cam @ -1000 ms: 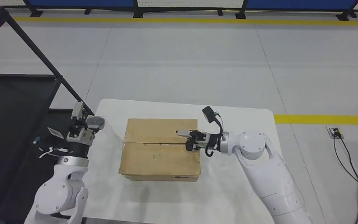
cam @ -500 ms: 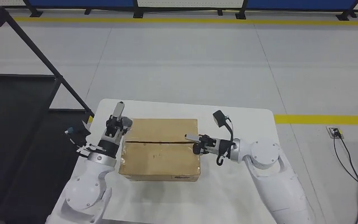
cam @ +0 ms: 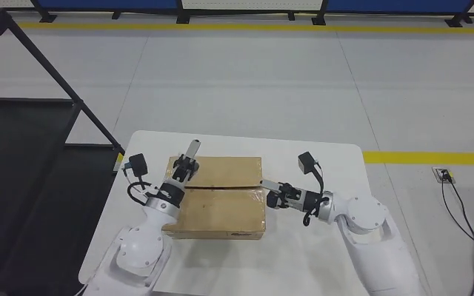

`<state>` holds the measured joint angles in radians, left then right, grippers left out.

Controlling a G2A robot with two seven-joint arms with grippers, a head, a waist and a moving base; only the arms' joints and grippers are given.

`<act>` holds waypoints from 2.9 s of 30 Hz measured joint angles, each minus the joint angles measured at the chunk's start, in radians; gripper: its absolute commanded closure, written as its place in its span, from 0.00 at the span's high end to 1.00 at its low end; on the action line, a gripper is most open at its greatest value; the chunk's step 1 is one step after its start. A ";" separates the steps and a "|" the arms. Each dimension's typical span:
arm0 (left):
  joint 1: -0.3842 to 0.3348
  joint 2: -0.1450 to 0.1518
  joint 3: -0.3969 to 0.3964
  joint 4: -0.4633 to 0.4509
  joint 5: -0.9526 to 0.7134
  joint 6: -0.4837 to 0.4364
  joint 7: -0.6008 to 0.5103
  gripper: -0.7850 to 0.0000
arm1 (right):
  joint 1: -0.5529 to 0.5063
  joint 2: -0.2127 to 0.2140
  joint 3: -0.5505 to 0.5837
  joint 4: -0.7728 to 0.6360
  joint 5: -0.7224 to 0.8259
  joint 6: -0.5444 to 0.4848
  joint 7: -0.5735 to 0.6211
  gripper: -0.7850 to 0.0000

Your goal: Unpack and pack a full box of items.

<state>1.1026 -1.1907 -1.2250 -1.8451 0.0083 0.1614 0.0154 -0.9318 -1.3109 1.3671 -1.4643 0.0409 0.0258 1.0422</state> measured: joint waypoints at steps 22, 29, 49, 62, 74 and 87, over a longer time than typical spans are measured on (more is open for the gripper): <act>-0.048 -0.040 0.137 0.057 0.149 0.016 -0.032 1.00 | -0.041 0.038 0.052 0.021 0.066 -0.050 0.010 1.00; -0.050 -0.051 0.166 0.068 0.180 0.012 -0.047 1.00 | -0.055 0.046 0.050 0.022 0.082 -0.062 -0.001 1.00; 0.084 -0.050 -0.128 -0.132 -0.058 -0.073 -0.025 1.00 | -0.083 0.057 -0.016 -0.123 -0.041 -0.137 -0.209 1.00; 0.306 -0.030 -0.587 -0.073 -0.335 -0.170 -0.109 1.00 | 0.188 -0.016 -0.432 -0.186 -0.495 0.227 -0.460 1.00; 0.379 -0.030 -0.643 -0.029 -0.428 -0.232 -0.208 1.00 | 0.509 -0.149 -0.763 0.098 -0.772 0.520 -0.448 0.49; 0.372 -0.024 -0.685 -0.007 -0.460 -0.230 -0.281 1.00 | 0.619 -0.242 -0.855 0.254 -0.875 0.662 -0.292 0.32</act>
<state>1.4743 -1.2146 -1.9100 -1.8519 -0.4518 -0.0684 -0.2657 -0.3131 -1.5529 0.5120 -1.2103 -0.8342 0.6877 0.7500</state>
